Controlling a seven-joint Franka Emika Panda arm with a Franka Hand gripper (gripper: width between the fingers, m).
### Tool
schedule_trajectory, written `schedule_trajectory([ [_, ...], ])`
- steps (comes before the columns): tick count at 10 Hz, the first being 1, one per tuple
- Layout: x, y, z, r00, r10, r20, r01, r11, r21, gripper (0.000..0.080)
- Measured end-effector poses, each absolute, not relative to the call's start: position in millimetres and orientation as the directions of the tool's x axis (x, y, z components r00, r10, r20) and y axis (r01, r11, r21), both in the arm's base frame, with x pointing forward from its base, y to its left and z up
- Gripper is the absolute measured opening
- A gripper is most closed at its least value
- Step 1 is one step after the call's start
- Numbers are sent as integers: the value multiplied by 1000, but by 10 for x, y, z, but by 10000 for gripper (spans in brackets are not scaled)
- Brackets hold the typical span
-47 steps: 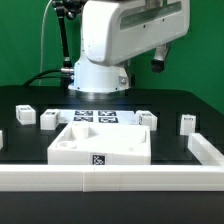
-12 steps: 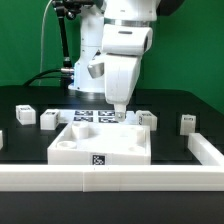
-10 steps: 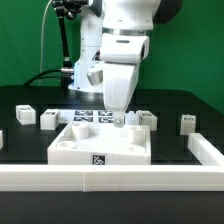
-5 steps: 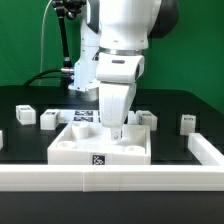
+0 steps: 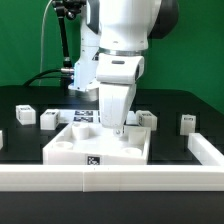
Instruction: Assemble one leg
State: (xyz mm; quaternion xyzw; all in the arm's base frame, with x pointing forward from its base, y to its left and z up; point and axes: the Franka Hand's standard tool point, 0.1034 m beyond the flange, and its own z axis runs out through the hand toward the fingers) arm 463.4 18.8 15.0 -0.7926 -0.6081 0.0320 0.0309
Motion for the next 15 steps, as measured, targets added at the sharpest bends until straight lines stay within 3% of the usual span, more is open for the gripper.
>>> schedule_trajectory([
  [6,4641,187,154,259,966,-13,962,-259,-85,59],
  [10,4734,286,177,52,998,-25,997,-53,-53,61],
  [15,4733,300,164,43,999,-26,998,-44,-50,61],
])
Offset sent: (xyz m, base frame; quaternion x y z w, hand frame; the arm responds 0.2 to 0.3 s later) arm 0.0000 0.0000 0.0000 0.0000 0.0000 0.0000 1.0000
